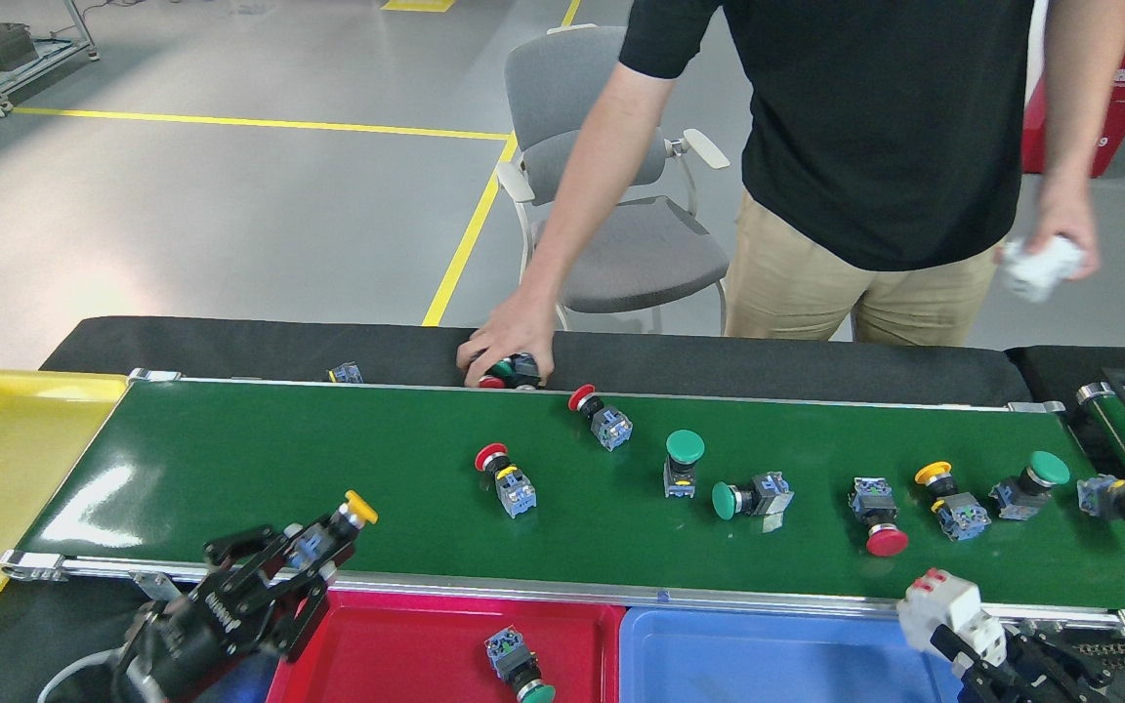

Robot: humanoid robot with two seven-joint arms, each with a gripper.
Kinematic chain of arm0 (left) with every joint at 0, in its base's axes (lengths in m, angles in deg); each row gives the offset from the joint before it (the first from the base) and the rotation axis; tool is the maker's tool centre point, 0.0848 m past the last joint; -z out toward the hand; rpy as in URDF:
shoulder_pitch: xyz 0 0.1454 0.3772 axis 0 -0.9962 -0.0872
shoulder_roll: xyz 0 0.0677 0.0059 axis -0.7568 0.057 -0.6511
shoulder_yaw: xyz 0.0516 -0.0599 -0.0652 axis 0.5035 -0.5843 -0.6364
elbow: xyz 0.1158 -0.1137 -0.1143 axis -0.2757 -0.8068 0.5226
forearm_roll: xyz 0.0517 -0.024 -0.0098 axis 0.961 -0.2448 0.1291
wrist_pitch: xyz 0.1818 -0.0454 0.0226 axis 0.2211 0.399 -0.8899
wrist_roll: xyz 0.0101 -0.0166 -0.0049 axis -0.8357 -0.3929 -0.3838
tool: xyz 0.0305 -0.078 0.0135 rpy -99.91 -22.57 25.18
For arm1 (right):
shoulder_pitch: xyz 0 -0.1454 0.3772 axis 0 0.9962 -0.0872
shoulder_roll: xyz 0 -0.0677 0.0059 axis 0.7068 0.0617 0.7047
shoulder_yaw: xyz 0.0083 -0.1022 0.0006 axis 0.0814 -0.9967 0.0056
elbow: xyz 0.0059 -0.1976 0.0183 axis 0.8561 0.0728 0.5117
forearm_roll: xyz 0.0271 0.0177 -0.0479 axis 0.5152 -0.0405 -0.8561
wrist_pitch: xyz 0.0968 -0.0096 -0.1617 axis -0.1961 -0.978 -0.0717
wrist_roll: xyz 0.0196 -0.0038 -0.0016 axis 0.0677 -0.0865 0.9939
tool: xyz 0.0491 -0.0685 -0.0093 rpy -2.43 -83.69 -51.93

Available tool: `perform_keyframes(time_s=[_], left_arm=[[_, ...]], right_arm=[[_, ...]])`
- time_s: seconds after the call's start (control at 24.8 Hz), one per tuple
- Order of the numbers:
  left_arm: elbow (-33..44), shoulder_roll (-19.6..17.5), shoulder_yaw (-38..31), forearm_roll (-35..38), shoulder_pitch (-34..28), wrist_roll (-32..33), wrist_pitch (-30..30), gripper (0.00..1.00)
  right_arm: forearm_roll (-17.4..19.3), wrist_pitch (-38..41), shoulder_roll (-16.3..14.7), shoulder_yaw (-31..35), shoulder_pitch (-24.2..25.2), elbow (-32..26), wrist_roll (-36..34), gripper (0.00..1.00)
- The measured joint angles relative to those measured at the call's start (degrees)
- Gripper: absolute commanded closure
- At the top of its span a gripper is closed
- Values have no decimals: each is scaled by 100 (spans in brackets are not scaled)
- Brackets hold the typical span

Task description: Pick switch part from conveyor to tray

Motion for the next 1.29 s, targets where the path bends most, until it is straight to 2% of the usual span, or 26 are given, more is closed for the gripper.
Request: perform_keyframes(time_s=[0.08,0.12,0.16,0.24,0.32,0.4,0.48,0.69,0.77,0.81,0.89,1.05,1.09,1.17,1.29], left_arm=[[429,3,-65,-18,-492,28,-7,62],[639,17,-73,-18,-733,41,-9,55],[807,52,-82,-18,-893,65,-11,39],[1064,269,-104,-19,-1087,176,-12,20],[1227,683,-156,-18,-1148,333,-12,0],[1264,1030,-345,-18,-1159,489,-13,0],[1263,1212,-509,-17,-1159,611,-13,0],[1257,1245,-810,-18,-1160,677,-13,0],[1255,1248,-868,-17,-1160,680,-13,0],[1255,1264,-889,-18,-1160,682,-13,0],[1255,1371,-985,-17,-1154,685,-14,0],[1140,1726,-1515,38,-1056,691,12,0],[1041,1728,-1591,52,-995,695,272,0],[938,1728,-1650,58,-924,696,685,0],[910,1728,-1655,81,-886,709,961,0]], right_arm=[[35,0,218,84,-16,-132,4,0],[43,0,314,142,-30,-176,6,0],[49,0,384,193,-73,-198,10,0],[51,0,573,267,-264,-267,29,0],[36,0,825,271,-412,-396,81,2],[-45,-72,965,268,-657,-499,142,5],[-415,-566,1068,254,-967,-543,187,6],[-1994,-1923,1998,232,-1164,-598,215,8],[-2597,-2321,2422,231,-1056,-889,127,8],[-2757,-2470,2557,230,-919,-1017,21,7],[-2851,-2638,2670,230,-582,-1230,-307,6],[-2878,-2714,2624,229,100,-1303,-931,4],[-2880,-2722,2569,230,254,-1302,-1082,4],[-2882,-2726,2492,230,384,-1303,-1288,3],[-2882,-2734,2472,163,350,-1303,-1381,3]])
